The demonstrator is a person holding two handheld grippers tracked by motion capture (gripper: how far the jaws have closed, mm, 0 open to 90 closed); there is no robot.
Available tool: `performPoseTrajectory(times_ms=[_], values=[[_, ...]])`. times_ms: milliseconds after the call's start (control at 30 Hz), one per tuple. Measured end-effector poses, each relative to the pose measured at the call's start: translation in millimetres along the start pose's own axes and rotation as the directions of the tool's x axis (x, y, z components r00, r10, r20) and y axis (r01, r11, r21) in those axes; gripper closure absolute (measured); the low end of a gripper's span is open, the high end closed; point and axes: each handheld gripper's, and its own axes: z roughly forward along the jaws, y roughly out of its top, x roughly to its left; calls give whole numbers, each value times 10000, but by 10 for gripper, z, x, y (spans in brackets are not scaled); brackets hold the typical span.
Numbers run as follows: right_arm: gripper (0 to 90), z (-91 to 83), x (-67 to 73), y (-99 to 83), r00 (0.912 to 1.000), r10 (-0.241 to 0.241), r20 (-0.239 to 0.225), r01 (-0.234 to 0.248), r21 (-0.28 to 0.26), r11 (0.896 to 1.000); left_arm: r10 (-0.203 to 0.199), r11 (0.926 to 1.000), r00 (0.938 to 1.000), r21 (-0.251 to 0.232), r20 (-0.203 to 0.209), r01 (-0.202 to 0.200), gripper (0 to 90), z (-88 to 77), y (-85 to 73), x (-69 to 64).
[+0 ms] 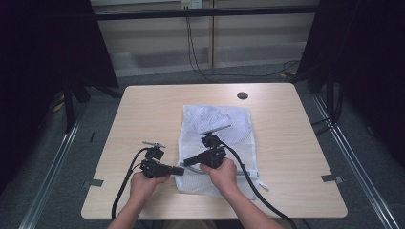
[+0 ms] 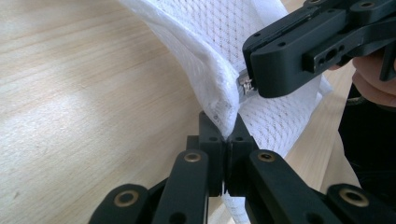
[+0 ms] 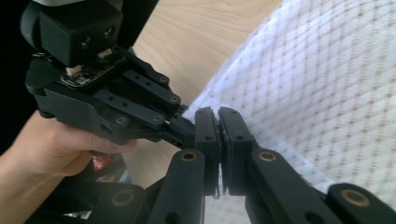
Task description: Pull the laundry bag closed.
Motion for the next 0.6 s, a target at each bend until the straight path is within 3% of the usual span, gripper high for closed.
performPoseTrajectory(times_ms=[600], values=[[869,-87,-59,-16,10000,-22,90,21,32,10000,-135,9998,9999,-162,90,137,889,-25,3,12]])
